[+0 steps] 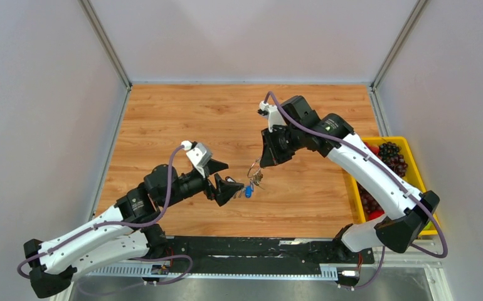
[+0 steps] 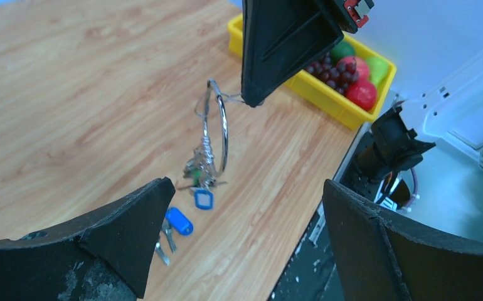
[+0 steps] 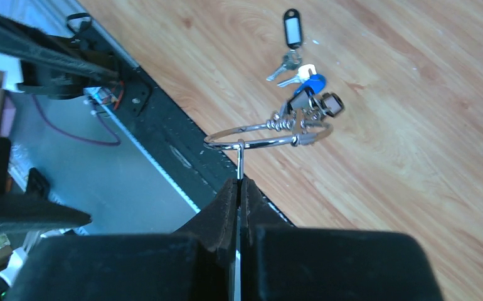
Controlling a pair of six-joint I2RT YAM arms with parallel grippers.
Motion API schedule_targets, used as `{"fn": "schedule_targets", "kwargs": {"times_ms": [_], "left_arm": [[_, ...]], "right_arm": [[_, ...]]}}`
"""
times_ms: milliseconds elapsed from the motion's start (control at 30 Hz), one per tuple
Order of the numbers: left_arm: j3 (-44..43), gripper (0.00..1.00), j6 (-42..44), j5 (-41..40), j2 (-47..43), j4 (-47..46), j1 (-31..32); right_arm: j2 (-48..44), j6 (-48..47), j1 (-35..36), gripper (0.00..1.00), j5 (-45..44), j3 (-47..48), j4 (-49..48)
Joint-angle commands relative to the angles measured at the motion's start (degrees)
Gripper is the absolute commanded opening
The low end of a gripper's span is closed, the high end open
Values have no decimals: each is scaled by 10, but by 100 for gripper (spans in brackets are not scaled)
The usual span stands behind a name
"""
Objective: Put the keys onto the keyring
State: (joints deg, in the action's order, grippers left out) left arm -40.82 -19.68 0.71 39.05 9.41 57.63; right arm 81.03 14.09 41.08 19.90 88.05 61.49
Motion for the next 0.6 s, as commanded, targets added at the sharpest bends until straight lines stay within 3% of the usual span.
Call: {"fn": "schedule_targets", "kwargs": {"times_ms": [0, 267, 567], "left_arm": [[44, 100, 60, 27, -31, -124, 0], [112, 100, 128, 35, -32, -272, 1], [125, 100, 186, 34, 13, -333, 4]], "right_arm": [[-29, 32, 16, 0, 46, 57, 44], [-8, 58, 42, 0, 68, 103, 69], [23, 63, 60, 0, 54, 142, 93]]}}
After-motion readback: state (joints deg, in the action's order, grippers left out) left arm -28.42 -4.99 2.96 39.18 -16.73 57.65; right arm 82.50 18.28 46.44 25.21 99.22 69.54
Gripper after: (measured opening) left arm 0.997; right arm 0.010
